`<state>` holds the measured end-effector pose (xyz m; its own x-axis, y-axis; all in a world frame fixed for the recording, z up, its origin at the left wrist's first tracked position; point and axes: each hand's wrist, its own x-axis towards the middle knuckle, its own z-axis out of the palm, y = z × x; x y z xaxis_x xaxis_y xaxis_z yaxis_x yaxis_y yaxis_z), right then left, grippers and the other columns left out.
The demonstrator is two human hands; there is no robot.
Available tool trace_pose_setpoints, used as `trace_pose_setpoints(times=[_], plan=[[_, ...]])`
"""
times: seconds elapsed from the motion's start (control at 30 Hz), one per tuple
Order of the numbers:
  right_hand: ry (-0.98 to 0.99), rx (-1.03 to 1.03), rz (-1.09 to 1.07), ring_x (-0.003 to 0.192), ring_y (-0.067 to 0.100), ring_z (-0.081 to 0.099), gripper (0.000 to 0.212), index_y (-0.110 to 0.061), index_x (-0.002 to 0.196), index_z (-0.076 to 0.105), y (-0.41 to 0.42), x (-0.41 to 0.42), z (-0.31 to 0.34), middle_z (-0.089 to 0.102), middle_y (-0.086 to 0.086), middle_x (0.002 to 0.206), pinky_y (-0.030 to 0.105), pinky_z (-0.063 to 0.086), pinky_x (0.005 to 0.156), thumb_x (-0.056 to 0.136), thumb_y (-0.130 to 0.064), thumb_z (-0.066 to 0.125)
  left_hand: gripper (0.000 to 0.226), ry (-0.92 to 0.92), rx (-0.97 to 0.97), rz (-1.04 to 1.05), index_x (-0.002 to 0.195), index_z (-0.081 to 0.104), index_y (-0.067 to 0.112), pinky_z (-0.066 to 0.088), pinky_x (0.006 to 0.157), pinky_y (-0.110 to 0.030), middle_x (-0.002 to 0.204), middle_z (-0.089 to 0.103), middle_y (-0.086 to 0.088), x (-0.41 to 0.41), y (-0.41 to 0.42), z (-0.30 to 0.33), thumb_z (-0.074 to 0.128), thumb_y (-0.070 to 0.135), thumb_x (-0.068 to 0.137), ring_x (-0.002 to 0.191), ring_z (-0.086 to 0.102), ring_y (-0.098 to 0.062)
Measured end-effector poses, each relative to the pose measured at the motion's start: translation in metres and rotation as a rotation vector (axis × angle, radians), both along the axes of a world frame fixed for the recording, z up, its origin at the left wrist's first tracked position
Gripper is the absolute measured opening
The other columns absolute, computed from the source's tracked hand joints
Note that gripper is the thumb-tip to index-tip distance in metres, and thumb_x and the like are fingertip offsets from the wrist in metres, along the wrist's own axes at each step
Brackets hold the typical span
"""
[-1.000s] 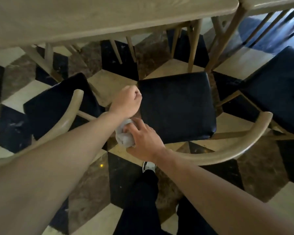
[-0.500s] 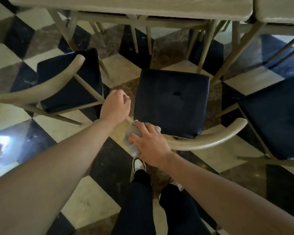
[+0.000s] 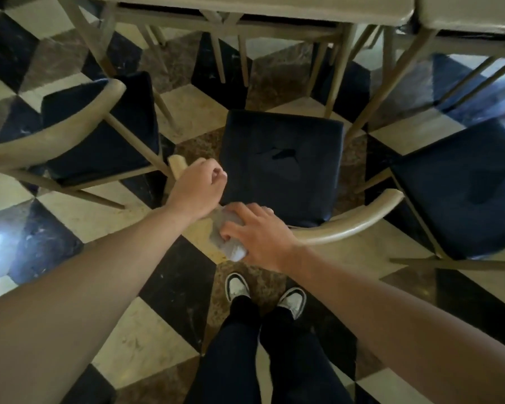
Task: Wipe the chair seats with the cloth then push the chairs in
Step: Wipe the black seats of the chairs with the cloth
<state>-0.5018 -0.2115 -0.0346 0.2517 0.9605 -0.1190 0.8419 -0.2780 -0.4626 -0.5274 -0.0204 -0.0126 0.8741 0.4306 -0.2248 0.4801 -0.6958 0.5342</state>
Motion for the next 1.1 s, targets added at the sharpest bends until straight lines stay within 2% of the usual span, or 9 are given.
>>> trace_pose_setpoints(times=[0.2,0.37,0.47,0.53,0.67,0.8,0.87,0.97,1.1], plan=[[-0.200,0.019,0.119,0.137,0.036,0.039,0.041,-0.034,0.117,0.064,-0.129,0.037,-0.006,0.040,0.006,0.154,0.051,0.034,0.114,0.080,-0.027,0.081,0.017,0.017,-0.047,-0.152,0.095,0.059,0.024,0.036,0.062,-0.019,0.094,0.051,0.010,0.024,-0.044,-0.010,0.045,0.031,0.103,0.079,0.054,-0.006],[-0.280,-0.142,0.069,0.151,0.035,0.021,0.044,-0.038,0.117,0.064,-0.202,0.094,-0.006,0.032,0.001,0.160,0.052,0.015,0.125,0.075,-0.030,0.076,0.019,0.037,-0.046,-0.237,0.091,0.057,0.027,0.038,0.063,-0.021,0.094,0.051,0.014,0.040,-0.077,-0.019,0.043,0.032,0.103,0.079,0.054,-0.005],[-0.270,-0.297,-0.048,0.155,0.035,0.012,0.063,-0.041,0.123,0.059,-0.229,0.128,0.005,0.027,-0.001,0.163,0.060,0.021,0.122,0.068,-0.028,0.086,0.020,0.044,-0.070,-0.259,0.091,0.059,0.026,0.045,0.066,-0.025,0.095,0.052,0.015,0.044,-0.087,-0.025,0.044,0.032,0.103,0.080,0.056,-0.006],[-0.250,-0.336,-0.124,0.155,0.031,0.009,0.057,-0.040,0.120,0.059,-0.238,0.144,0.010,0.025,-0.003,0.162,0.058,0.028,0.121,0.072,-0.027,0.087,0.020,0.051,-0.069,-0.267,0.091,0.059,0.026,0.044,0.065,-0.025,0.094,0.053,0.014,0.046,-0.092,-0.028,0.044,0.032,0.103,0.080,0.056,-0.006],[-0.118,-0.338,-0.238,0.142,0.023,0.031,0.042,-0.041,0.105,0.056,-0.241,0.169,0.021,0.025,-0.010,0.156,0.043,0.046,0.109,0.079,-0.022,0.083,0.020,0.061,-0.076,-0.252,0.087,0.057,0.028,0.039,0.062,-0.023,0.093,0.053,0.013,0.053,-0.101,-0.026,0.045,0.031,0.102,0.078,0.055,-0.007],[-0.019,-0.225,-0.501,0.109,0.019,0.055,0.038,-0.035,0.096,0.054,-0.243,0.187,0.040,0.050,-0.008,0.129,0.043,0.054,0.088,0.075,-0.019,0.081,0.020,0.065,-0.073,-0.245,0.091,0.060,0.023,0.043,0.066,-0.026,0.094,0.055,0.009,0.061,-0.105,-0.020,0.045,0.029,0.103,0.079,0.056,-0.009],[-0.050,-0.039,-0.741,0.104,0.021,0.056,0.038,-0.027,0.102,0.055,-0.240,0.191,0.041,0.052,-0.001,0.126,0.038,0.052,0.082,0.076,-0.021,0.082,0.020,0.048,-0.069,-0.229,0.091,0.060,0.022,0.044,0.067,-0.026,0.094,0.056,0.008,0.067,-0.105,-0.018,0.045,0.029,0.102,0.079,0.056,-0.009],[0.060,0.131,-1.004,0.097,0.014,0.052,0.045,-0.029,0.111,0.048,-0.211,0.194,0.040,0.046,-0.005,0.122,0.021,0.042,0.070,0.081,-0.029,0.081,0.019,0.049,-0.067,-0.211,0.096,0.062,0.020,0.047,0.069,-0.025,0.096,0.057,0.007,0.076,-0.105,-0.019,0.046,0.028,0.103,0.082,0.058,-0.009],[0.201,0.128,-0.990,0.099,0.018,0.057,0.053,-0.030,0.124,0.045,-0.151,0.197,0.024,0.049,0.001,0.126,0.032,0.052,0.072,0.082,-0.033,0.076,0.015,0.058,-0.062,-0.212,0.099,0.063,0.021,0.047,0.071,-0.025,0.099,0.058,0.005,0.091,-0.095,-0.024,0.050,0.027,0.103,0.084,0.059,-0.009]])
